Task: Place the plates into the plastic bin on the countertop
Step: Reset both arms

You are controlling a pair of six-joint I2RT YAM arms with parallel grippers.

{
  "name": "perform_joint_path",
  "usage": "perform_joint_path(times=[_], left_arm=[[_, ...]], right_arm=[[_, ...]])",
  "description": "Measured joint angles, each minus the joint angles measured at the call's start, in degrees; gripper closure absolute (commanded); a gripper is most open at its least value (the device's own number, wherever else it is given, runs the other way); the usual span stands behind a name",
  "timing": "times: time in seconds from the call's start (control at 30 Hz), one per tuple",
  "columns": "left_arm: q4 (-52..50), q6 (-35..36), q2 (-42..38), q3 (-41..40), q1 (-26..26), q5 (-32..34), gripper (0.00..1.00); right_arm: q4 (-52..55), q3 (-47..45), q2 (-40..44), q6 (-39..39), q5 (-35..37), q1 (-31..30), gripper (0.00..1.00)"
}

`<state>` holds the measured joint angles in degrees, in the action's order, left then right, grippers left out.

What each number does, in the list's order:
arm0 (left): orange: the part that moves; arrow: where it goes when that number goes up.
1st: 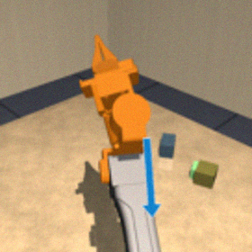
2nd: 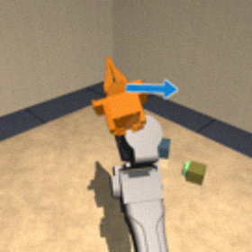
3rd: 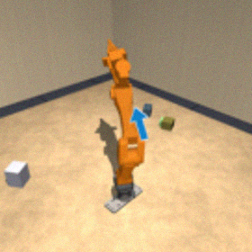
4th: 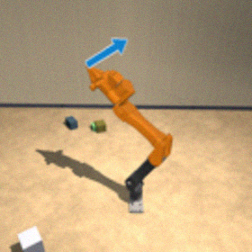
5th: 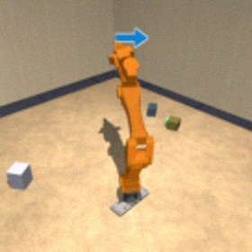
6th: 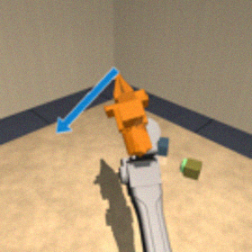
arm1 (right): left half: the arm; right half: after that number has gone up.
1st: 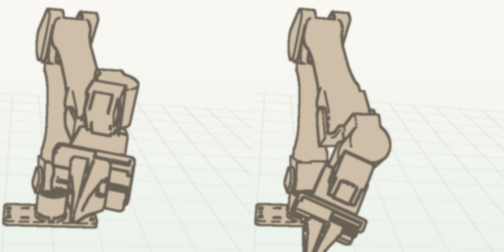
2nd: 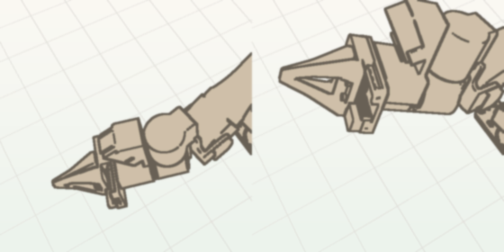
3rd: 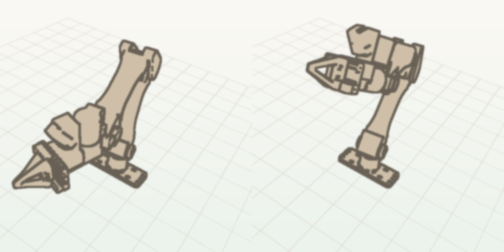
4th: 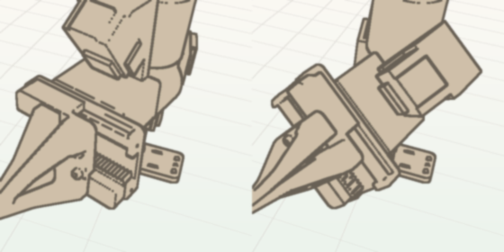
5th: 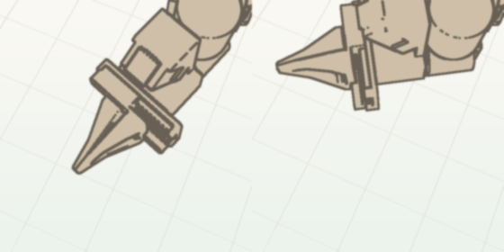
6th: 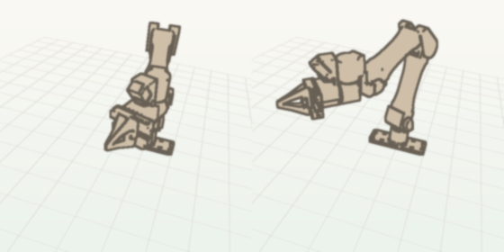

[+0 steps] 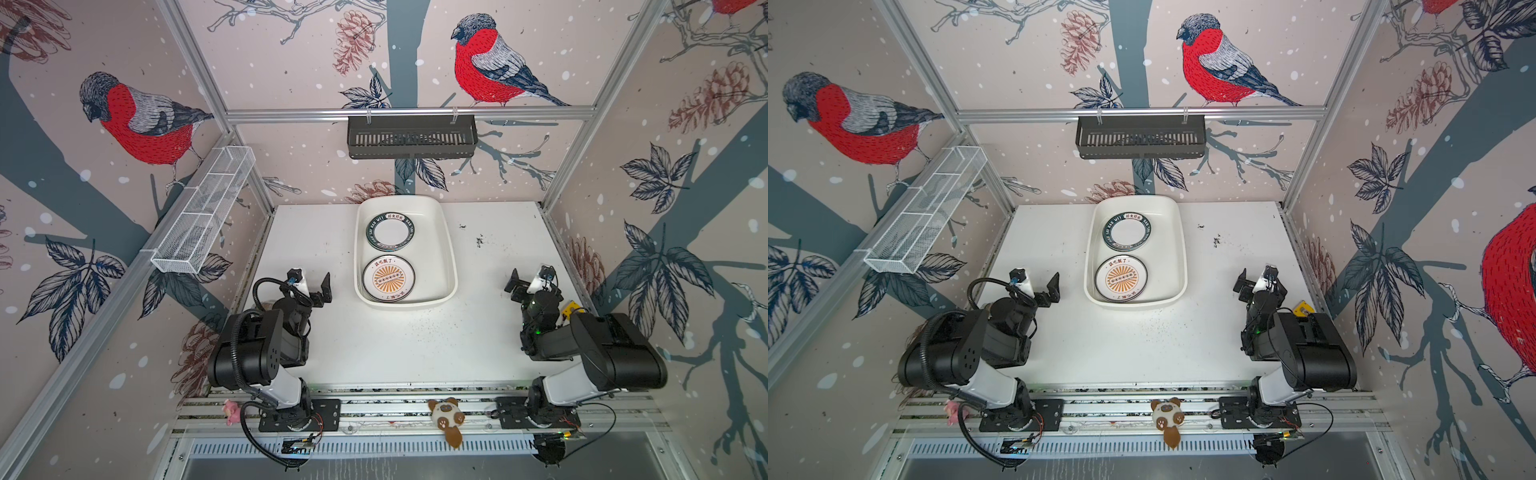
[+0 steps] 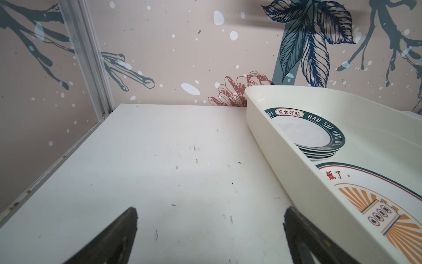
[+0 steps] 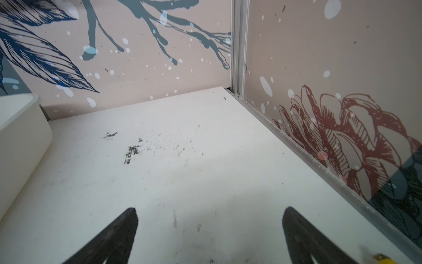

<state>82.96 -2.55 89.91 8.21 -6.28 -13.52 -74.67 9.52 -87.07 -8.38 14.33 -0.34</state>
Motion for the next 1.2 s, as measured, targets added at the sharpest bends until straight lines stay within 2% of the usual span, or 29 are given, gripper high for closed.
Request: perform_joint_path(times=[0.13, 0.43, 1.2], left_arm=[[-3.1, 0.5, -0.3, 3.0, 0.7, 0.2, 0.01], [-6.0, 1.1, -0.3, 3.3, 1.1, 0.3, 0.01], [-6.6, 1.1, -0.3, 3.5, 1.3, 1.6, 0.01]], right_arm=[[-0.8, 0.7, -0.5, 0.9, -0.8, -0.2, 0.0], [-0.4, 1.8, -0.9, 2.8, -3.7, -1.1, 0.0], [-0.2, 1.8, -1.0, 3.8, -5.0, -1.0, 0.0]])
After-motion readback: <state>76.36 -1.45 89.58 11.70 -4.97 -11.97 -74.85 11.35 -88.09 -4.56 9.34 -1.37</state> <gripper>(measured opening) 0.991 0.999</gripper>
